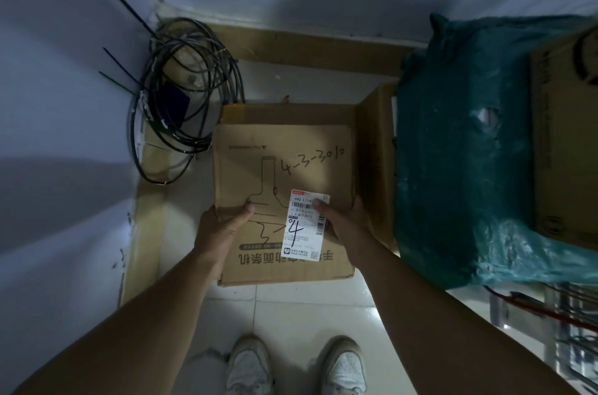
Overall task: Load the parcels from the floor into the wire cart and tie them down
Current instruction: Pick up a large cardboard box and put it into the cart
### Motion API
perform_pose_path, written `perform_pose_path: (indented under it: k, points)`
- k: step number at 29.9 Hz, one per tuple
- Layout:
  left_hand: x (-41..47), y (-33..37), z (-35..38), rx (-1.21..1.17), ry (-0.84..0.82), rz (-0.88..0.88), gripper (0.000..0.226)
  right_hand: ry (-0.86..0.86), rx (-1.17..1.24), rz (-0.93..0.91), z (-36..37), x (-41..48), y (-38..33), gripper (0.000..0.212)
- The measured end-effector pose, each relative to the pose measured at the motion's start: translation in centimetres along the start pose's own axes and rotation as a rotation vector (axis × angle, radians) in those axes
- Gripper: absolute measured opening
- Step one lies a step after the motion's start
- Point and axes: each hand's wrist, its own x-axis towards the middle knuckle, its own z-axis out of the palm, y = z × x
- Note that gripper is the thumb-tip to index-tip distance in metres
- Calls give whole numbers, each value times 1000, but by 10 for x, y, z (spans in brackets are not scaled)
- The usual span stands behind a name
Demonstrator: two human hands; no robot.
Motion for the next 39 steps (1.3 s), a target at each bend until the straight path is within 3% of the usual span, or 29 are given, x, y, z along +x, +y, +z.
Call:
perform_pose_path:
  k: [4,8,12,16,18,22,27,32,39]
  points:
    - [-35,31,-3,-8,23,11,32,22,-52,-22,-1,-35,-22,103]
    - [-80,76,-17,-16,34,38,34,48,-59,-51,0,-85,-58,92]
    - [-142,134,-28,-29,36,68,35,49,-88,-103,0,-144,-101,99]
    - [-210,189,-34,-49,69,106,24,12,-48,-171,-12,-215,-146,85]
    - [-240,216,-38,-52,92,122,31,-9,-44,-208,-21,-252,-168,89]
    - [-306,279,-46,-78,72,189,85,-43,1,-308,-39,-338,-219,87]
    - [-403,359,-53,-55,77,326,95,-24,16,-446,-65,-452,-274,93]
    - [-515,439,-55,-109,58,494,66,-41,19,-628,-97,-579,-331,81]
    - [-676,552,-66,-204,-41,673,89,52,42,-937,-149,-780,-412,85]
